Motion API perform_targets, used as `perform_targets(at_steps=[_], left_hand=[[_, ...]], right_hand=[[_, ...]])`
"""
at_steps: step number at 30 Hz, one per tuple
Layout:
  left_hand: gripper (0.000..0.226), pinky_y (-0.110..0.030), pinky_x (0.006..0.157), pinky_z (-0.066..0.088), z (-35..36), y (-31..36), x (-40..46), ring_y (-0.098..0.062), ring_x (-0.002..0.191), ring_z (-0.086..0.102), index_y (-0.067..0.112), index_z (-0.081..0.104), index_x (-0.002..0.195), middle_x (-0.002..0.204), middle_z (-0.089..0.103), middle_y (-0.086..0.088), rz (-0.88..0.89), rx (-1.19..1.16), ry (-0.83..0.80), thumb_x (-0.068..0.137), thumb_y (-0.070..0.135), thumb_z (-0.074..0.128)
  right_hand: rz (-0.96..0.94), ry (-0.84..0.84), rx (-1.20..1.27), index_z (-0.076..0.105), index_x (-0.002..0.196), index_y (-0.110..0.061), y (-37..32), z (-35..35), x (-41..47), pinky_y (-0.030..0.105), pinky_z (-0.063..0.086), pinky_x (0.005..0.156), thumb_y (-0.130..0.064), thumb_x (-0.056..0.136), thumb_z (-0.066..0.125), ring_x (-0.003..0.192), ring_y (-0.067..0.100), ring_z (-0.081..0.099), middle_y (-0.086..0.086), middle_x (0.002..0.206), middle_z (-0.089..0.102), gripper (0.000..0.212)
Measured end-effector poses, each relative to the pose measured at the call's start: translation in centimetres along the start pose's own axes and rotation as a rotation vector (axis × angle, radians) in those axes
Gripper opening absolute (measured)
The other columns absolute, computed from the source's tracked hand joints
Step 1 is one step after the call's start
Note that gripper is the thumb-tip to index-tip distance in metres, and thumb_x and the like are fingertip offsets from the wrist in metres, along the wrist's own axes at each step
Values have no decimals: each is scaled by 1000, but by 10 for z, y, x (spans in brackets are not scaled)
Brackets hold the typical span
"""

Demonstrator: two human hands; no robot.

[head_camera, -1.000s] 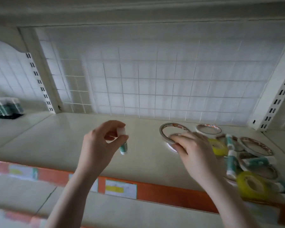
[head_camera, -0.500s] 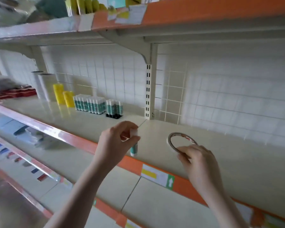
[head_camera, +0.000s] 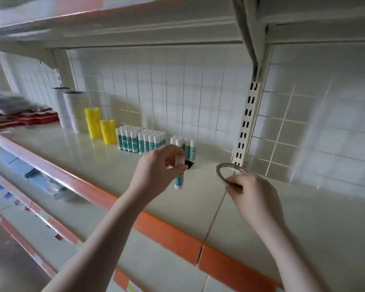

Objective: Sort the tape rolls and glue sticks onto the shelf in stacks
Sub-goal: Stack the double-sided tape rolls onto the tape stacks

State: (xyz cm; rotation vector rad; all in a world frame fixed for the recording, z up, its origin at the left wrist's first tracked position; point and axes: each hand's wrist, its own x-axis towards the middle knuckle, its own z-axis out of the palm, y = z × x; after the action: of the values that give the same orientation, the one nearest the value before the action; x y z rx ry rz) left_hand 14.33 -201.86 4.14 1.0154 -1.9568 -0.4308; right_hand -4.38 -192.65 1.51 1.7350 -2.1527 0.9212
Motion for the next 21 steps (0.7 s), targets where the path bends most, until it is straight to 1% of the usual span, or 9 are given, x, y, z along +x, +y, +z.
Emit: perform_targets(at_steps=[4,5,7,8,11,14,17,19,21], left_hand=[[22,-23,74,51,-5,-25,59,4,73,61,24,67,89,78,67,13,42,18,-43,71,15,75],[21,-20,73,50,-5,-29,72,4,73,60,23,68,90,79,67,12,57,23,-49,72,16,74],[20,-15,72,46,-2,-38,95,-1,75,61,22,68,92,83,69,11,80,43,-64,74,19,74],[20,-16,73,47,0,-42,105,-3,77,62,22,68,93,84,69,11,87,46,-73,74,21,74],[22,-30,80,51,14,-53,128,-7,83,63,22,67,94,88,68,11,110,26,-116,74,23,75],[23,-28,83,48,30,-63,143,-7,89,62,23,66,97,93,69,11,126,27,-152,75,25,74],[24,-31,87,44,45,-71,152,-12,94,60,21,66,101,97,68,10,174,59,-185,78,26,72],[24,-31,85,41,54,-79,155,-17,91,59,20,66,101,95,69,9,208,69,-185,78,27,71],[24,-27,78,35,61,-87,157,-18,86,58,20,66,99,92,68,9,239,72,-167,77,27,71]], right_hand=[[62,-30,-30,71,94,-26,-13,22,41,28,41,69,-25,85,63,93,25,62,-1,98,69,12],[69,-28,-33,71,93,-26,-16,27,49,29,42,68,-25,85,63,92,25,62,-1,98,68,12],[96,-39,-56,71,91,-26,-20,35,62,28,41,66,-26,85,61,90,24,62,-2,96,68,11],[108,-52,-66,70,90,-26,-22,39,66,28,41,64,-26,86,60,88,23,62,-3,95,68,11],[138,-74,-83,70,89,-24,-24,49,74,29,42,65,-25,86,60,87,22,61,-3,93,68,10],[170,-85,-108,68,88,-24,-26,54,78,28,38,61,-27,86,60,84,21,59,-5,90,66,9],[200,-76,-149,65,85,-19,-28,55,81,30,44,63,-28,84,60,80,22,58,-4,85,65,10],[221,-63,-170,64,84,-17,-31,56,83,30,45,63,-27,84,59,79,23,57,-3,83,64,11],[236,-48,-177,63,81,-17,-33,57,85,30,44,61,-25,84,58,76,23,56,-2,80,62,11]])
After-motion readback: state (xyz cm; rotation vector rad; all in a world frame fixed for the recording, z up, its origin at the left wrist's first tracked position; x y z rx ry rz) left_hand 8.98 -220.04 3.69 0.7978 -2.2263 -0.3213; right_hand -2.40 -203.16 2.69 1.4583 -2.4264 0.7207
